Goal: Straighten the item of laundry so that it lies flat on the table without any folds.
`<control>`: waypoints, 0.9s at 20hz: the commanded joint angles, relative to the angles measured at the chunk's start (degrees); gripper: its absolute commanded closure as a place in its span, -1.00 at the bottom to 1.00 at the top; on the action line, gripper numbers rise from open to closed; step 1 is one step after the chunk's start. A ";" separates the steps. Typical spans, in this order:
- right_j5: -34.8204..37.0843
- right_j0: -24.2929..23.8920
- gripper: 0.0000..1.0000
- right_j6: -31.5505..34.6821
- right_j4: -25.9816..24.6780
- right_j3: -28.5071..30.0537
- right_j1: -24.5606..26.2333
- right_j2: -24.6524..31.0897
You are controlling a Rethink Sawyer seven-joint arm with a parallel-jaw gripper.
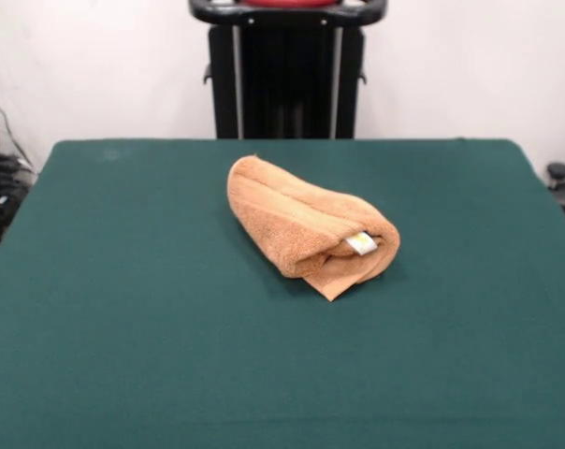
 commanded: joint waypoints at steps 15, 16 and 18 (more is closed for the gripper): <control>-10.42 20.33 -1.00 8.21 -5.07 13.48 -3.93 -23.92; -11.96 21.73 -1.00 7.78 -6.42 13.80 -5.19 -27.13; -13.21 23.15 -1.00 6.69 -8.34 13.83 -6.43 -31.61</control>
